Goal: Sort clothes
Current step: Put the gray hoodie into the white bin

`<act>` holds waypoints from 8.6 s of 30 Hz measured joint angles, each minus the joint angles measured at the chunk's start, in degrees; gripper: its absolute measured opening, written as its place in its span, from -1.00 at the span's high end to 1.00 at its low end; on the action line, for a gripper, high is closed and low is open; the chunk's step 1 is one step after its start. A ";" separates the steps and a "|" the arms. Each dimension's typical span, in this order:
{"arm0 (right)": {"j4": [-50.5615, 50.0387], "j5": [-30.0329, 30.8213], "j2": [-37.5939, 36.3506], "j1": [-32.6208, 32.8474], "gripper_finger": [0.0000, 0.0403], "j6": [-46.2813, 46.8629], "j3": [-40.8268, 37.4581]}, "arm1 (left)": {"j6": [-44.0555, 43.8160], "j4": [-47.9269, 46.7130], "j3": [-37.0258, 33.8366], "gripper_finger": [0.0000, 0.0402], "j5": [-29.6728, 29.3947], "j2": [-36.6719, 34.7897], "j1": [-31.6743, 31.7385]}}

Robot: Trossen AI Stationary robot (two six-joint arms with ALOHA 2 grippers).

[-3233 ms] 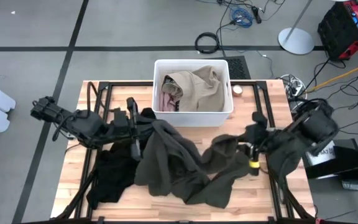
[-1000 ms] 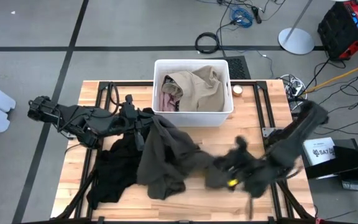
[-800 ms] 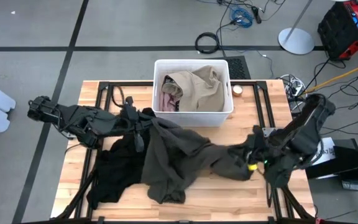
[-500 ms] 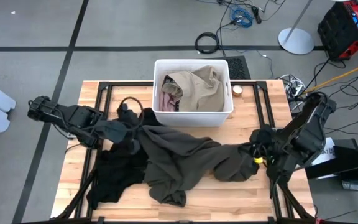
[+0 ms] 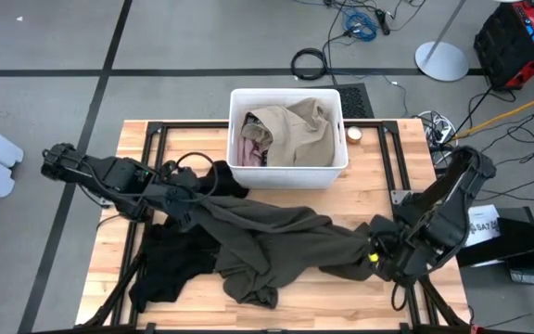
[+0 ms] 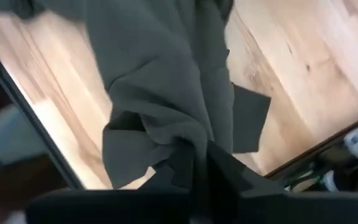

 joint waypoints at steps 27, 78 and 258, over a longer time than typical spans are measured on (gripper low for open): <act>54.84 13.80 30.67 -3.66 0.02 -57.07 0.00 | 0.07 3.44 0.00 0.92 0.28 0.00 0.01; 36.06 -3.78 36.54 -11.71 0.02 -35.67 -6.84 | 1.50 4.34 0.00 0.92 3.43 0.02 0.00; 61.02 56.57 2.95 2.30 1.00 -115.75 46.75 | 79.53 71.87 42.16 0.97 -30.55 15.32 -16.62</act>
